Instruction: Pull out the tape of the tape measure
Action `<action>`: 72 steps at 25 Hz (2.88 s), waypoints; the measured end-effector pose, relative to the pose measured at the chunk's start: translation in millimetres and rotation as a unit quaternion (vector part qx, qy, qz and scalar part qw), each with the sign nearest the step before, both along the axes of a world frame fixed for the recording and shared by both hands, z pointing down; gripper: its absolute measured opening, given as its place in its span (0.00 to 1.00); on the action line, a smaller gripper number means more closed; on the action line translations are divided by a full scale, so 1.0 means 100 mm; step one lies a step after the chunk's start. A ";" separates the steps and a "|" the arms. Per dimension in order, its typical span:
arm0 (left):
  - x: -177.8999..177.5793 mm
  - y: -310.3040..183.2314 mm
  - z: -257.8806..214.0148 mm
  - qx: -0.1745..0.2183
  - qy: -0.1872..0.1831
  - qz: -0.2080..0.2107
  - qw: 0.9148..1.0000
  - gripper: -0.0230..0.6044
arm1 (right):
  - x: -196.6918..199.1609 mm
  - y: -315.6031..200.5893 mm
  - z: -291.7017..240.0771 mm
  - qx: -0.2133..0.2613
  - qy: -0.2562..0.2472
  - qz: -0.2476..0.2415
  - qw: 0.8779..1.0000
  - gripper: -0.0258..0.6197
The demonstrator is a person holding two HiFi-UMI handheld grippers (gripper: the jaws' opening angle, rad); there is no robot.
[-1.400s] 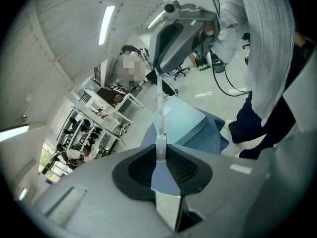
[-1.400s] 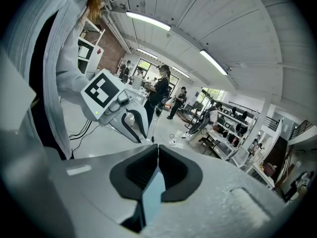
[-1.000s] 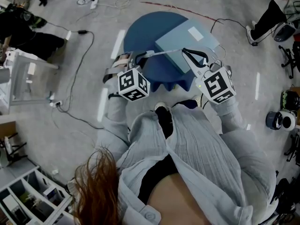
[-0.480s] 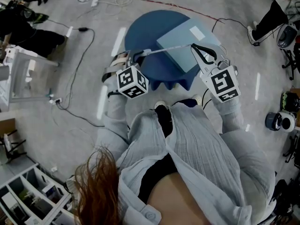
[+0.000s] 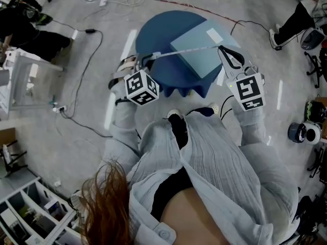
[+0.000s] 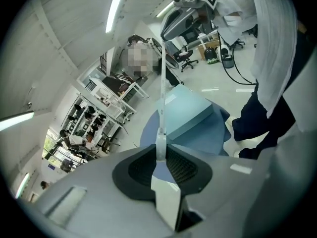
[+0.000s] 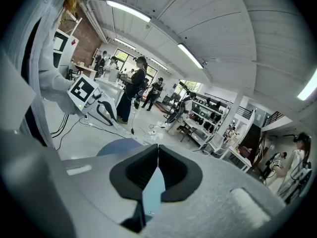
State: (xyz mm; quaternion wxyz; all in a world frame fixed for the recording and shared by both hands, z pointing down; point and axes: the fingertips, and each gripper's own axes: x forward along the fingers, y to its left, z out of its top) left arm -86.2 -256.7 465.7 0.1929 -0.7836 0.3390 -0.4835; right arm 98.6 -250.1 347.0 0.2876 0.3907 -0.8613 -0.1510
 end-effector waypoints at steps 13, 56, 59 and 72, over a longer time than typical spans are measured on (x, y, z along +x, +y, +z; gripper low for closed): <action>-0.11 0.05 0.02 -0.008 0.000 -0.007 1.000 0.17 | 0.36 0.01 0.07 0.001 0.010 0.057 0.998 0.06; -0.34 0.08 -0.40 -0.055 0.305 -0.079 0.947 0.18 | 1.11 -0.25 0.39 -0.033 -0.001 0.190 0.981 0.06; -0.37 0.05 -0.45 -0.048 0.339 -0.108 0.933 0.18 | 1.07 -0.26 0.42 -0.035 -0.014 0.193 0.981 0.06; -0.32 0.06 -0.46 -0.022 0.342 -0.132 0.930 0.18 | 0.92 -0.23 0.53 -0.038 -0.007 0.186 0.982 0.06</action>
